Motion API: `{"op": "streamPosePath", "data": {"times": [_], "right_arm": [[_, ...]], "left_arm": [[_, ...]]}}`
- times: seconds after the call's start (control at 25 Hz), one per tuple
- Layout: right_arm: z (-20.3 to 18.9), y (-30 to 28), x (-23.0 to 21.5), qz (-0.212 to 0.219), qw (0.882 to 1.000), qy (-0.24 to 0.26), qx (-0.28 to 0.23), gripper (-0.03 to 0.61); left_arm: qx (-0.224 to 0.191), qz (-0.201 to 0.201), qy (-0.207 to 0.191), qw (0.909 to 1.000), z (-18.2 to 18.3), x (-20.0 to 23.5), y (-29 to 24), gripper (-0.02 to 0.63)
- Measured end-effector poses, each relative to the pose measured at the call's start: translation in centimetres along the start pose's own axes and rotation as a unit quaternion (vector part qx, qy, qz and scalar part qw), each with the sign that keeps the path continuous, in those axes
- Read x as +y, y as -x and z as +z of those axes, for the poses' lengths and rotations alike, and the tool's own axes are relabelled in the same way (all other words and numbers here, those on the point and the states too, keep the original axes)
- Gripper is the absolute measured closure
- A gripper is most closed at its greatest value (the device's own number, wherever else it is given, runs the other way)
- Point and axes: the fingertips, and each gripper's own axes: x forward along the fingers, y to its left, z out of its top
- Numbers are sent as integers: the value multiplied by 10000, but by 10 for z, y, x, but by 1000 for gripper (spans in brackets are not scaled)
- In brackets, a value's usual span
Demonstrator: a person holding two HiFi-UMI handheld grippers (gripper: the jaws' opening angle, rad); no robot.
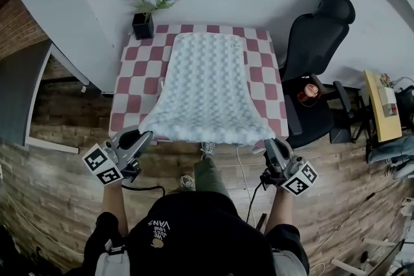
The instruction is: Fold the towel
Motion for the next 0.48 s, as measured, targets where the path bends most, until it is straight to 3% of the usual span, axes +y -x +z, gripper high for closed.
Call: {"op": "streamPosePath", "data": {"times": [0.24,0.48], "right_arm": [[37,-43,-36,-89,9995,305,-7,563],[61,-98,-90,-162,9996,230,9,563]], "left_arm": [[-122,-72,-249,9996,32,35,-43,581],[-173,109,-213,9996,53,91,-96,580]]}}
